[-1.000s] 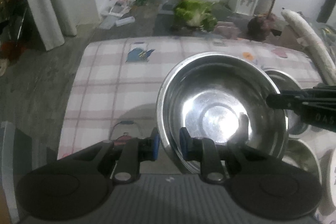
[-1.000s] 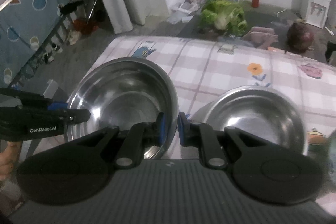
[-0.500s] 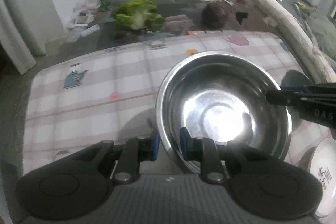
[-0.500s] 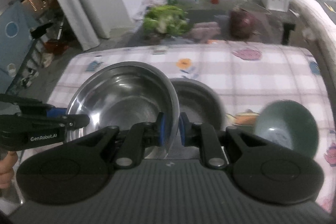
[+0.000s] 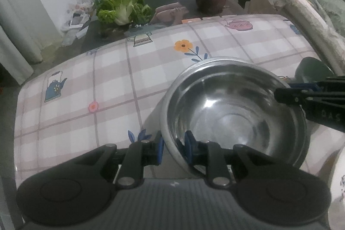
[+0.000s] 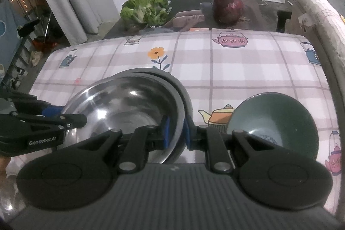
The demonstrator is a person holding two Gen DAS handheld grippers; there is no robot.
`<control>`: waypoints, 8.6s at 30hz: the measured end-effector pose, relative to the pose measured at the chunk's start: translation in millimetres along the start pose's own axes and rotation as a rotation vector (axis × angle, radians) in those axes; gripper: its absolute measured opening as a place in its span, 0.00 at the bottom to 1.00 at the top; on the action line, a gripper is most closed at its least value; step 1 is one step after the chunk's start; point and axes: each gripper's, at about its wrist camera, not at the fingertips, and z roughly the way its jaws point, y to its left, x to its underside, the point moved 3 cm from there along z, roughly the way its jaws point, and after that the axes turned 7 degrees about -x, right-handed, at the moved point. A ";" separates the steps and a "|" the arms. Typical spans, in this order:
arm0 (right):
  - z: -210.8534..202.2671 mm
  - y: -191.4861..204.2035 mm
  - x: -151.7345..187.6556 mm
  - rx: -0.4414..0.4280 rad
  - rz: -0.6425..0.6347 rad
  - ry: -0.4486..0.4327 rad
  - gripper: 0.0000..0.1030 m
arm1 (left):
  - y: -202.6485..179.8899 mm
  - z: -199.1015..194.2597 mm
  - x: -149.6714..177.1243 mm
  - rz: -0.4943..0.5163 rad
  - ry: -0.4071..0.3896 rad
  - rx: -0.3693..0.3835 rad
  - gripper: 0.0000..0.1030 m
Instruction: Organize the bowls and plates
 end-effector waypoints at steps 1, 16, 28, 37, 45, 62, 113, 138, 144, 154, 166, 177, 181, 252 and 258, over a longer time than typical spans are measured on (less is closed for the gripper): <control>2.6 -0.8 -0.8 -0.001 0.001 0.001 0.15 | -0.4 1.2 -0.7 0.002 -0.001 -0.004 0.21; 12.6 6.2 -8.1 0.050 -0.081 -0.010 0.29 | -6.1 3.2 -2.0 0.034 -0.033 -0.033 0.35; -3.5 4.0 -13.0 0.000 -0.032 -0.066 0.43 | -6.9 -35.3 1.2 0.019 -0.084 0.015 0.46; -68.6 -10.6 -0.3 -0.003 0.007 -0.126 0.43 | -36.6 -65.0 4.1 0.048 -0.091 0.126 0.54; -120.5 -67.3 30.6 0.089 0.061 -0.144 0.43 | -87.8 -72.3 -1.3 0.077 -0.093 0.206 0.54; -78.3 -163.1 41.9 0.012 0.319 -0.098 0.27 | -171.8 -23.2 -42.9 0.040 -0.003 0.242 0.20; -56.8 -147.5 65.5 -0.065 0.376 -0.004 0.16 | -175.0 -6.9 -14.9 0.001 0.089 0.160 0.18; -96.8 -120.1 40.2 -0.042 0.323 -0.052 0.16 | -151.7 -49.7 -22.9 -0.047 0.021 0.170 0.19; -103.2 -96.9 23.9 -0.047 0.286 -0.065 0.16 | -127.0 -61.3 -25.2 -0.083 -0.001 0.163 0.19; -76.3 -46.0 -4.7 -0.090 0.228 -0.056 0.16 | -66.5 -58.8 -24.2 -0.158 -0.008 0.113 0.19; -6.7 -10.2 -19.2 -0.139 0.200 0.005 0.16 | -19.8 -18.1 -19.4 -0.203 0.040 0.049 0.19; 28.7 -14.5 -11.6 -0.139 0.209 0.046 0.16 | -18.4 8.1 -19.5 -0.177 0.067 0.031 0.19; 35.2 -16.5 -9.7 -0.145 0.212 0.040 0.16 | -17.6 10.7 -21.8 -0.166 0.057 0.021 0.19; -77.7 203.1 229.9 -0.348 0.134 0.055 0.26 | 152.0 -101.3 313.2 -0.324 -0.139 -0.157 0.14; -72.0 202.1 225.5 -0.321 0.128 0.052 0.17 | 156.5 -105.1 318.6 -0.344 -0.128 -0.116 0.13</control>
